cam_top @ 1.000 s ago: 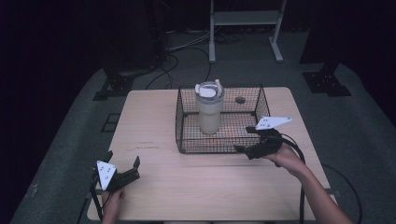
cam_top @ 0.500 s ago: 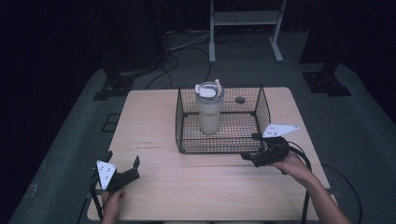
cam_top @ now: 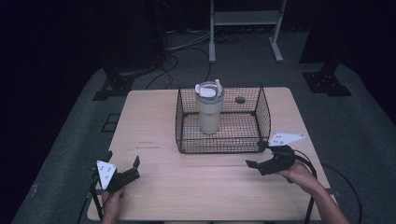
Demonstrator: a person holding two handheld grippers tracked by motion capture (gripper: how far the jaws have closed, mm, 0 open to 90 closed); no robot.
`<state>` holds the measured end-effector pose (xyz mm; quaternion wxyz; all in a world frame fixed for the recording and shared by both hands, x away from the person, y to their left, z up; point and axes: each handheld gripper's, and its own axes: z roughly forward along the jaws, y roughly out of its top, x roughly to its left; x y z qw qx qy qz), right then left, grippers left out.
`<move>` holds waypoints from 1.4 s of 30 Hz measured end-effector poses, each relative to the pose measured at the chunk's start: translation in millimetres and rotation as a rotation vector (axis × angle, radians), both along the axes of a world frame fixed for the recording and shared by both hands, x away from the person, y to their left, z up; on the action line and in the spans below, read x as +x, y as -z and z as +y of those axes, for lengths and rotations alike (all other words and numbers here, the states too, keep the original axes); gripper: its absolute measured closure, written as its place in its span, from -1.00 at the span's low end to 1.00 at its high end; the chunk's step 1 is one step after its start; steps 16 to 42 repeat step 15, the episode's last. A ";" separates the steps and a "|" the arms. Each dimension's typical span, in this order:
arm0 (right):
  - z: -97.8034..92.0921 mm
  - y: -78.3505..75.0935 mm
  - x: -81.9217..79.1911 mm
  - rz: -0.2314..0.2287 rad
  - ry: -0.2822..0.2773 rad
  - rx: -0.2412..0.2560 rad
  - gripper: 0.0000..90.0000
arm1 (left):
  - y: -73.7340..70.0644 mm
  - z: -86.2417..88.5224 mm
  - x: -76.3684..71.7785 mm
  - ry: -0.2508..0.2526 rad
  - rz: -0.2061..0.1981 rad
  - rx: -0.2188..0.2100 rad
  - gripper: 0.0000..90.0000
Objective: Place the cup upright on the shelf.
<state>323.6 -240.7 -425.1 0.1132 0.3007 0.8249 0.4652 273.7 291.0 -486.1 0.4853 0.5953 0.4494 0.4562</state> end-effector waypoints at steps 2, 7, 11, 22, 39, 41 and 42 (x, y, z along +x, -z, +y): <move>-5.2 3.3 -3.4 0.004 0.013 0.012 -0.81 | -0.1 -0.1 -0.1 -0.002 0.000 0.001 -1.00; -13.0 8.1 -8.9 0.009 0.029 0.023 -0.81 | 0.0 -0.2 0.1 -0.003 0.001 0.000 -1.00; -17.6 13.3 -14.2 0.014 0.038 0.029 -0.81 | 0.0 -0.4 0.0 -0.004 0.001 0.000 -1.00; -17.8 21.1 -24.8 0.012 0.045 0.027 -0.81 | -0.1 -0.6 -0.2 -0.006 0.003 0.004 -1.00; -17.8 21.1 -24.8 0.012 0.045 0.027 -0.81 | -0.1 -0.6 -0.2 -0.006 0.003 0.004 -1.00; -17.8 21.1 -24.8 0.012 0.045 0.027 -0.81 | -0.1 -0.6 -0.2 -0.006 0.003 0.004 -1.00; -17.8 21.1 -24.8 0.012 0.045 0.027 -0.81 | -0.1 -0.6 -0.2 -0.006 0.003 0.004 -1.00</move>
